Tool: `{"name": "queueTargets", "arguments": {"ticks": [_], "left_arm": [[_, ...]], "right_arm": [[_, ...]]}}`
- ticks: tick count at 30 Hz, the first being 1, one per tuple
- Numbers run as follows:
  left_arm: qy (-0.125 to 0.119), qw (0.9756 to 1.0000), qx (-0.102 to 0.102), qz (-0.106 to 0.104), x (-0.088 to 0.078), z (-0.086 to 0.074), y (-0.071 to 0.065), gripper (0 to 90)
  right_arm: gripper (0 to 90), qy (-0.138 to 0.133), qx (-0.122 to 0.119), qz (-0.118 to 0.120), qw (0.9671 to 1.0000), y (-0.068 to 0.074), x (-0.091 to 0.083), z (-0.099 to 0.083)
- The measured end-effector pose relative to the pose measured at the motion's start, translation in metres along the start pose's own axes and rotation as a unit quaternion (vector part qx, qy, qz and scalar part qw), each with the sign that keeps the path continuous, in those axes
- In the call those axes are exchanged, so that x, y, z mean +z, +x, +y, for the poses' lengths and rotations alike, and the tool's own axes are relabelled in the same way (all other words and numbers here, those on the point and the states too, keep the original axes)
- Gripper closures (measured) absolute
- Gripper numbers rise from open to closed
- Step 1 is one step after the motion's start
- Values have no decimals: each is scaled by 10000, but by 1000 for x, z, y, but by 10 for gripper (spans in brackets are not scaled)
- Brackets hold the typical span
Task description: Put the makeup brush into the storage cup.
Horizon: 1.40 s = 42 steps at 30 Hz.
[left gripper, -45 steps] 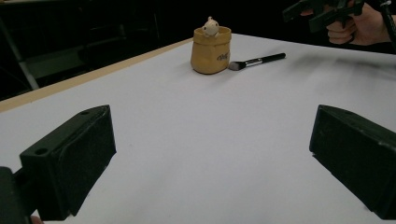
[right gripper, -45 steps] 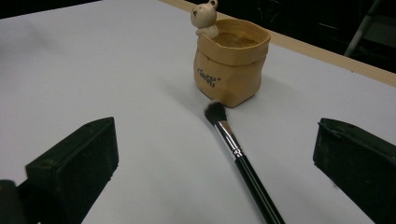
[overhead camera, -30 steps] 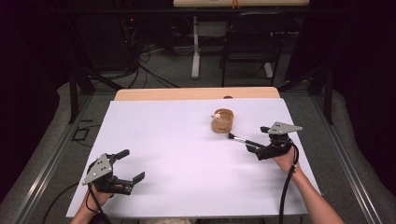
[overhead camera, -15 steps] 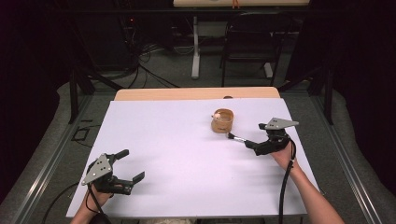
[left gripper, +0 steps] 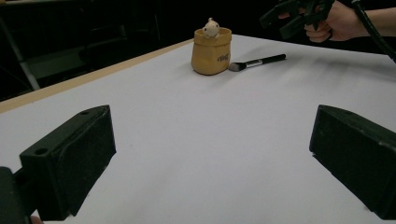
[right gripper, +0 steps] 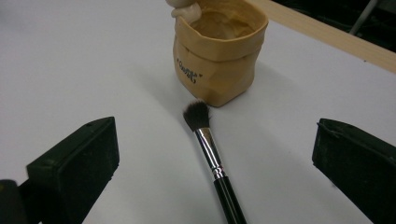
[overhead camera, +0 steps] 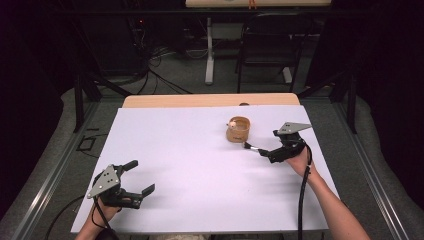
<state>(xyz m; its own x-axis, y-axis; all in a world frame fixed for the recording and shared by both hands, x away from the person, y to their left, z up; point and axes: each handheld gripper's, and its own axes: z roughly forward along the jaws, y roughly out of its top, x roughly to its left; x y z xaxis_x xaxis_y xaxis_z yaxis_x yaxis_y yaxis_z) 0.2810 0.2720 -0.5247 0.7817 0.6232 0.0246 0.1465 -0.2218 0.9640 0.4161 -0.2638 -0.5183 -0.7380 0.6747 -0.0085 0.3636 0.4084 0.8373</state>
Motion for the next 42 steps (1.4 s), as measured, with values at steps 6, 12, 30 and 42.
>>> {"name": "queueTargets", "arguments": {"ticks": [6,12,30,42], "left_arm": [[-2,10000,-12,-7,0,0,0,3],[2,10000,-14,-10,0,0,0,2],[43,10000,-36,-10,1,0,0,3],[39,10000,-37,-32,1,0,-1,3]], "right_arm": [[0,209,-37,11,9998,-3,4,7],[0,554,-101,110,9984,-4,11,13],[321,1739,-428,39,9838,-10,26,16],[575,2597,-792,201,9622,-11,37,21]]}}
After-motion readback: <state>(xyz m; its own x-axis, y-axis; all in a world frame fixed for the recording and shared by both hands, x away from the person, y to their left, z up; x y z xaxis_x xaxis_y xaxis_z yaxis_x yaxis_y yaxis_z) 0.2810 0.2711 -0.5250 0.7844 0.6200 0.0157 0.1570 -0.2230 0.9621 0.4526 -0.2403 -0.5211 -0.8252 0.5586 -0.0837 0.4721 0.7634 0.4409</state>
